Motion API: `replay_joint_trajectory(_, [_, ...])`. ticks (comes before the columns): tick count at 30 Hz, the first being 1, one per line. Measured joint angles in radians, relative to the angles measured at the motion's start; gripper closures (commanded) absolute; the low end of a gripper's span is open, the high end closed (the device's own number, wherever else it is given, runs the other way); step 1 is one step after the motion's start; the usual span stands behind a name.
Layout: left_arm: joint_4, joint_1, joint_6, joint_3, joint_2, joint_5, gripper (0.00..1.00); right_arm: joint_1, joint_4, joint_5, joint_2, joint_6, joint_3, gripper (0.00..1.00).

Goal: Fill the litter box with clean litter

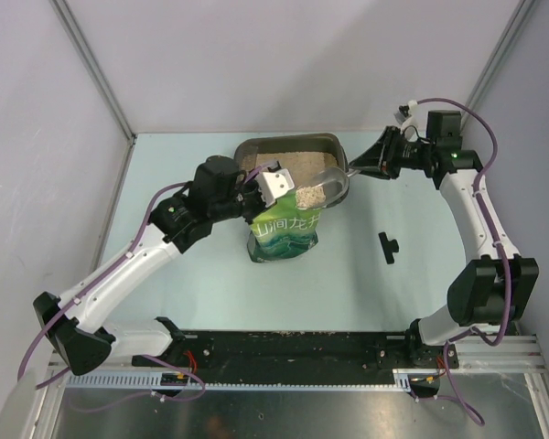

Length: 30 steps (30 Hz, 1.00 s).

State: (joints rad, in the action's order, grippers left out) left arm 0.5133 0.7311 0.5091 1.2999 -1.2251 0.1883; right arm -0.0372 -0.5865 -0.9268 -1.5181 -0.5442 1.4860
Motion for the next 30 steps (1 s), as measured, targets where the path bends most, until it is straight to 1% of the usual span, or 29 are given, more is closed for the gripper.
replay_joint_trajectory(8, [0.006, 0.0, 0.006, 0.0, 0.002, -0.003, 1.0, 0.029, 0.024, -0.066, -0.037, -0.021, 0.0, 1.0])
replay_joint_trajectory(18, [0.006, 0.0, 0.015, 0.0, 0.002, -0.02, 1.0, 0.087, 0.073, -0.196, -0.11, -0.074, -0.023, 1.0])
replay_joint_trajectory(30, [0.006, 0.0, 0.025, 0.0, 0.003, -0.031, 1.0, 0.104, 0.135, -0.264, -0.145, -0.118, -0.033, 1.0])
